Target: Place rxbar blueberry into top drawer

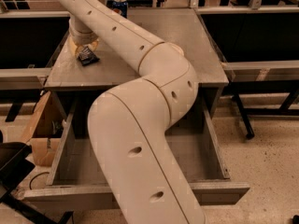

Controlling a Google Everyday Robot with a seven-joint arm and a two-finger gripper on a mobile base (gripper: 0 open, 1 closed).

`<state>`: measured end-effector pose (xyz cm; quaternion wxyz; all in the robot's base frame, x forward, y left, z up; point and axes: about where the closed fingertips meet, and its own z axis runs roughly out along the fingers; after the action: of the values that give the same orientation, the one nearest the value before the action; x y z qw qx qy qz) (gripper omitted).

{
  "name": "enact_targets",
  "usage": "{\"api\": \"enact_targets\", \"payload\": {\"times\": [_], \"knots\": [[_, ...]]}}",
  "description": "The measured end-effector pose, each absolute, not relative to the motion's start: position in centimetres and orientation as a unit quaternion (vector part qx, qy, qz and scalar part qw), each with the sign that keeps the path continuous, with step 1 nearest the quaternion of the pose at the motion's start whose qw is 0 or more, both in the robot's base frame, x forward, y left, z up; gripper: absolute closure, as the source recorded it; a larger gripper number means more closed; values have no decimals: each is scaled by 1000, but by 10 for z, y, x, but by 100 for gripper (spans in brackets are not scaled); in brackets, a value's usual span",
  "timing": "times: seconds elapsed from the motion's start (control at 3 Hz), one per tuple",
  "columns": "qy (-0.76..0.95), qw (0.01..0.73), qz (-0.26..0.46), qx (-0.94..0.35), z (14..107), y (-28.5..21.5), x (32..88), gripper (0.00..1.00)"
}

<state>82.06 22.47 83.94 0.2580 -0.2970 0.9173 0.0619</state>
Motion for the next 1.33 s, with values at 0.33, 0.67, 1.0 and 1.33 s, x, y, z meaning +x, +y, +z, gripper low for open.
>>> {"api": "enact_targets", "payload": {"times": [0.33,0.67,1.0,1.33], "knots": [[917,258,62,-297,841,225,821,100],[906,301,74,-287,874,201,810,100],[882,397,101,-234,954,142,789,100],[841,487,125,-199,1036,99,736,100]]}}
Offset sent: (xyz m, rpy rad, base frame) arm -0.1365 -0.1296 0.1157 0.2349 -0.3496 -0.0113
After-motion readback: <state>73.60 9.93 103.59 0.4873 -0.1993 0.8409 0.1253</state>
